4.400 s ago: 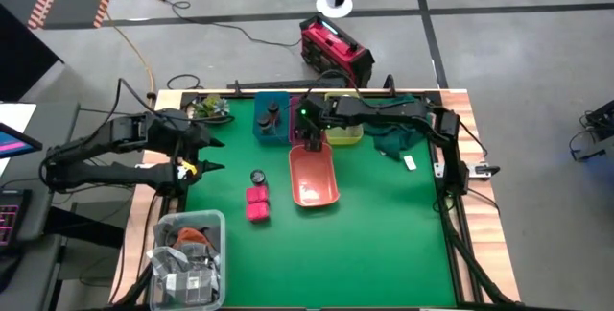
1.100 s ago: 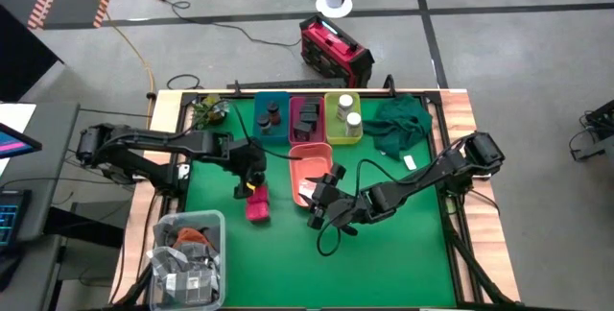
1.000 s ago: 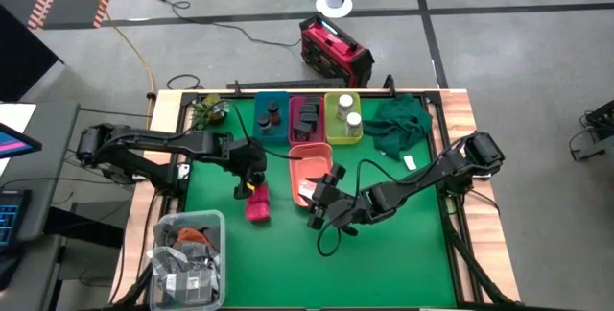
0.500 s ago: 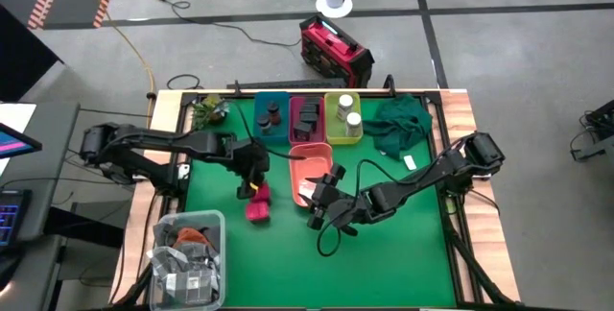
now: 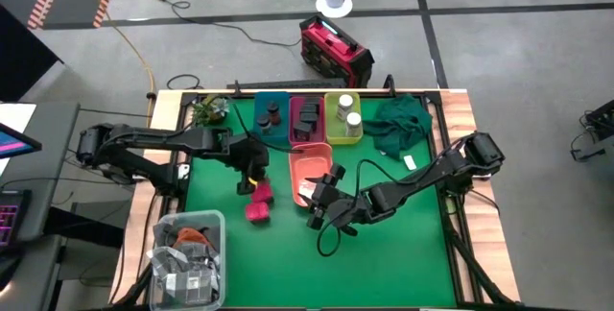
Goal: Sort spices by type
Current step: Put the green seasoning bottle into the blue bin
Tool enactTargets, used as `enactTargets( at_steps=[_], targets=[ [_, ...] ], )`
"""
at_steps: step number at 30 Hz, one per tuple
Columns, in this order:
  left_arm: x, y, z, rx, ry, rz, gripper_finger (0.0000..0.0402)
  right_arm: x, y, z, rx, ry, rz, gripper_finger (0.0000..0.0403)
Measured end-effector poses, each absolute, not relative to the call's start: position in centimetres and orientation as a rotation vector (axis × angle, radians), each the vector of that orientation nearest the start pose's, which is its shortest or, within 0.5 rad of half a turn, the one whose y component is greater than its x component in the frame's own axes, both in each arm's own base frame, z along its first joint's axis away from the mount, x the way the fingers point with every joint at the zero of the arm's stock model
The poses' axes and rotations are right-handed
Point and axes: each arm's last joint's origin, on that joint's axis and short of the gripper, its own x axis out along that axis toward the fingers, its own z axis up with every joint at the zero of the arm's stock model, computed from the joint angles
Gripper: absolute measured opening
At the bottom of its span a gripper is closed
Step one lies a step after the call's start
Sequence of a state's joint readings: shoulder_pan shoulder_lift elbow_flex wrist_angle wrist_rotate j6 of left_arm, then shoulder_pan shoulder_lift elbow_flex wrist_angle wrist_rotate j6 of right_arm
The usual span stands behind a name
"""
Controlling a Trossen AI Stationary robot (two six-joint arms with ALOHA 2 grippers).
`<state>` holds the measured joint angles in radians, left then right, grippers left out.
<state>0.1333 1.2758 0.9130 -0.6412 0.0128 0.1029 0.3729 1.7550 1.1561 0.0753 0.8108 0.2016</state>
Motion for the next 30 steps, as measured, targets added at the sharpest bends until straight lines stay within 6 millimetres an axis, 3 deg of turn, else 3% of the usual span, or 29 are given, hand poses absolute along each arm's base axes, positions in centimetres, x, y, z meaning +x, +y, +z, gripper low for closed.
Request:
enactTargets(
  at_steps=[7,13,22,30],
  targets=[
    [25.4,4.6,28.6,0.131,0.881,0.147,0.0214,36.2,11.9,23.1,-0.099,0.391,-0.468,0.0244],
    [25.5,7.7,30.5,0.166,0.786,0.28,0.0215,36.2,11.9,23.1,-0.099,0.392,-0.468,0.0244],
    [25.3,12.5,29.9,0.132,0.759,0.399,0.0216,36.2,11.9,23.0,-0.1,0.392,-0.468,0.0244],
    [27.0,15.1,26.4,0.1,0.854,0.384,0.0217,36.2,11.9,23.0,-0.104,0.397,-0.467,0.0244]
  ],
)
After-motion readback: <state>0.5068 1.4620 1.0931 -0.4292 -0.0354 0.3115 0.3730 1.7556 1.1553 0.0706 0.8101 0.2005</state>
